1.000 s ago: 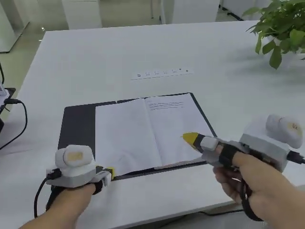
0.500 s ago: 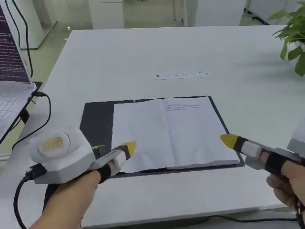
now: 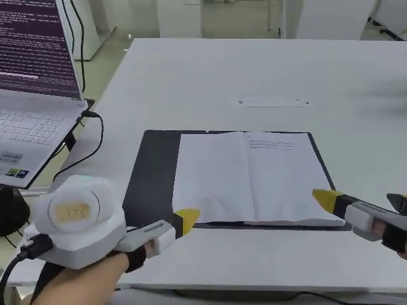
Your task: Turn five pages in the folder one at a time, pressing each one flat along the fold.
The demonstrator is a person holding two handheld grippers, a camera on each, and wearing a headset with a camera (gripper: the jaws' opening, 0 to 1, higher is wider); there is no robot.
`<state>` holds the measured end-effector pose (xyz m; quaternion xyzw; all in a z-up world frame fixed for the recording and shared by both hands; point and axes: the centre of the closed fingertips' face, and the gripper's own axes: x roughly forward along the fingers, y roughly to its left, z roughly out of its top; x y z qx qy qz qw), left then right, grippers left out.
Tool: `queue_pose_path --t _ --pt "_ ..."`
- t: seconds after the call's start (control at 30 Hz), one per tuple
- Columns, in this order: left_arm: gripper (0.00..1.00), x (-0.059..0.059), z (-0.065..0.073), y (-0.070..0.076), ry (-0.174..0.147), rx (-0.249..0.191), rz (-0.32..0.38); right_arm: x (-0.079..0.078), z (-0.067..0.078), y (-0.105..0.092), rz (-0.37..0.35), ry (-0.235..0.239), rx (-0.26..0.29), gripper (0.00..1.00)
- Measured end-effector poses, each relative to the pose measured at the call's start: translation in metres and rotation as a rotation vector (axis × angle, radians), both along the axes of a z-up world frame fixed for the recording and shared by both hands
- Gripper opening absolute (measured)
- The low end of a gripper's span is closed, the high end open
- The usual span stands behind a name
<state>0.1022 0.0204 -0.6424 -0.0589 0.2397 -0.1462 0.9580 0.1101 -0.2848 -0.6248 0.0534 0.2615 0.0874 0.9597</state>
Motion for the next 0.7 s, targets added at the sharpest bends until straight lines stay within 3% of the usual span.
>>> queue_pose_path --t 0.13,0.23,0.37,0.7 --pt "0.99 -0.006 0.003 0.003 -0.002 -0.004 -0.005 -0.002 -0.002 0.007 0.041 -0.023 0.001 1.0" --pt "0.99 -0.012 0.001 0.006 0.003 0.021 -0.011 -0.006 -0.005 0.012 0.059 -0.017 0.035 1.0" --pt "0.99 -0.016 -0.001 0.01 0.006 0.051 -0.017 -0.008 -0.006 0.014 0.075 -0.023 0.019 1.0" --pt "0.99 -0.016 -0.006 0.015 0.023 0.068 -0.011 -0.011 -0.009 0.002 0.05 -0.012 0.04 1.0"
